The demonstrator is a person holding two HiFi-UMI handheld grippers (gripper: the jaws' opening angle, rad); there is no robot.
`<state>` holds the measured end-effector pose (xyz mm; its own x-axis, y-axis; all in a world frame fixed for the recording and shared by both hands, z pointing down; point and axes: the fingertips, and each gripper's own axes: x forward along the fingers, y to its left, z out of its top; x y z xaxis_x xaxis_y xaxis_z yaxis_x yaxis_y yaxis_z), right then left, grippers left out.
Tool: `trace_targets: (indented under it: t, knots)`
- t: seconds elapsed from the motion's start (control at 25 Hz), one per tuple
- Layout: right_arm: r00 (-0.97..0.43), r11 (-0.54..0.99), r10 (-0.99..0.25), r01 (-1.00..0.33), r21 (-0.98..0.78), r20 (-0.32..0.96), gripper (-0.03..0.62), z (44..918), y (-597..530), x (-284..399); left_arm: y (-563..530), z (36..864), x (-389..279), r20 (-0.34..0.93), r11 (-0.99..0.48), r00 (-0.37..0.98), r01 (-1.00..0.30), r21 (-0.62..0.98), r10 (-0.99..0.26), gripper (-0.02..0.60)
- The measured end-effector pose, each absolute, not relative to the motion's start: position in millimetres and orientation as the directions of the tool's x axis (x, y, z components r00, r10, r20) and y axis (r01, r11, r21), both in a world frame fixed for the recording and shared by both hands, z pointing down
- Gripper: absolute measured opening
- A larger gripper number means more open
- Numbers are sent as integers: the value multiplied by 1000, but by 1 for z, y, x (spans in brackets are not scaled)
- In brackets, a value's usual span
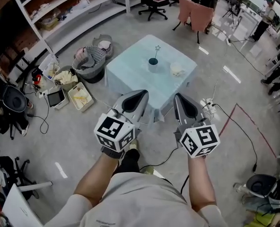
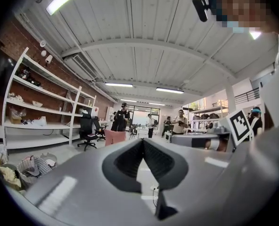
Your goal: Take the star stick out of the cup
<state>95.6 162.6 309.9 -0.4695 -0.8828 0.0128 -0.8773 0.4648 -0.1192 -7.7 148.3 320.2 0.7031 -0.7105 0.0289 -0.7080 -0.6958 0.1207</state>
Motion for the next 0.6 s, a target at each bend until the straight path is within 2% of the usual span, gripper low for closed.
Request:
trace_targets:
  t: [0.6]
  knots:
    - [-401, 389, -914, -909, -149, 63, 11, 336, -18, 51, -37, 351, -34, 49, -767, 774, -632, 105, -631, 6]
